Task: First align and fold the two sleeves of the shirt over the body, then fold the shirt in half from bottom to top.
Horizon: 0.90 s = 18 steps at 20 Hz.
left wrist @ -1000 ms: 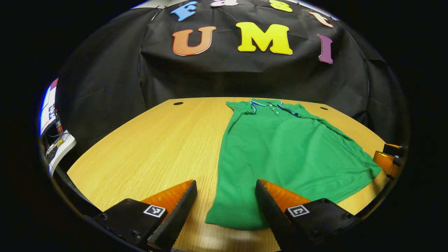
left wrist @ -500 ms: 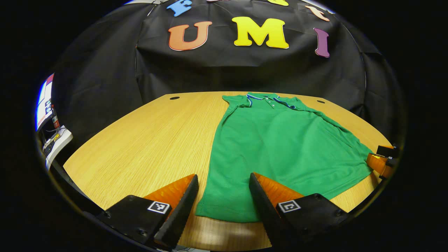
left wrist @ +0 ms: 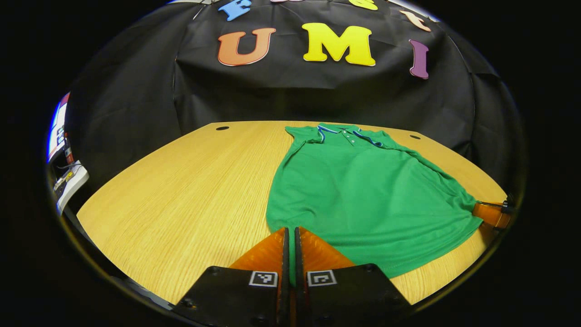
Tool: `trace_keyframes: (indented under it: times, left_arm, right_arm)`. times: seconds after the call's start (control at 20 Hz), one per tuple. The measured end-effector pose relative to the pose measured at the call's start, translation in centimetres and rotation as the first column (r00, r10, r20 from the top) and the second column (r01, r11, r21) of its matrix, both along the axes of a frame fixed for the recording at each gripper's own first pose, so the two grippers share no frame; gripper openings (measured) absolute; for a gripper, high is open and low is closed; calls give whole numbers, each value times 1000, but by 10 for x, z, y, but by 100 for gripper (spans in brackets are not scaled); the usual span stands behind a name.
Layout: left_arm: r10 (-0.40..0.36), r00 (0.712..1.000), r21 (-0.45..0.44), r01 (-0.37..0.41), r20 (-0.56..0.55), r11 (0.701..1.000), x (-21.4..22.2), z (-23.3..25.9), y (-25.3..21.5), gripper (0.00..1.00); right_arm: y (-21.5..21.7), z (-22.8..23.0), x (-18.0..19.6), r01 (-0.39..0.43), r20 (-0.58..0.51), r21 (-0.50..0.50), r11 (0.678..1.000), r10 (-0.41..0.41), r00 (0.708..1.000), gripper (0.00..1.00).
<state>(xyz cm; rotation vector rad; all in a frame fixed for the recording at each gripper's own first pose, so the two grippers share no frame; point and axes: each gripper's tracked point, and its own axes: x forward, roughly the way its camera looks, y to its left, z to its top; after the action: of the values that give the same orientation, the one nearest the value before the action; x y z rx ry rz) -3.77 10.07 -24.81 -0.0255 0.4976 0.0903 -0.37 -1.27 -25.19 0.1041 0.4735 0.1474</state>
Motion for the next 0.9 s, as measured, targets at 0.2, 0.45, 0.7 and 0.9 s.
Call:
trace_keyframes:
  times: [0.2, 0.45, 0.7, 0.9]
  left_arm:
    - [-6, 999, 12, 6, 33, 1000, 3, 15, 2, 10]
    - [-27, 995, 38, 24, 94, 999, 9, 43, -1, 9]
    - [-40, 982, 55, 30, 187, 998, 34, 82, -3, 9]
    - [-37, 967, 70, 20, 254, 997, 73, 106, 3, 9]
  right_arm:
    - [-6, 4, 0, -7, -9, 14, 1000, 7, 1000, 1]
    - [-10, 35, 2, -15, 51, 4, 1000, 15, 999, 0]
    - [-6, 78, 27, -31, 145, -32, 999, 36, 989, 0]
    - [-4, 108, 74, -9, 229, -38, 999, 18, 973, 0]
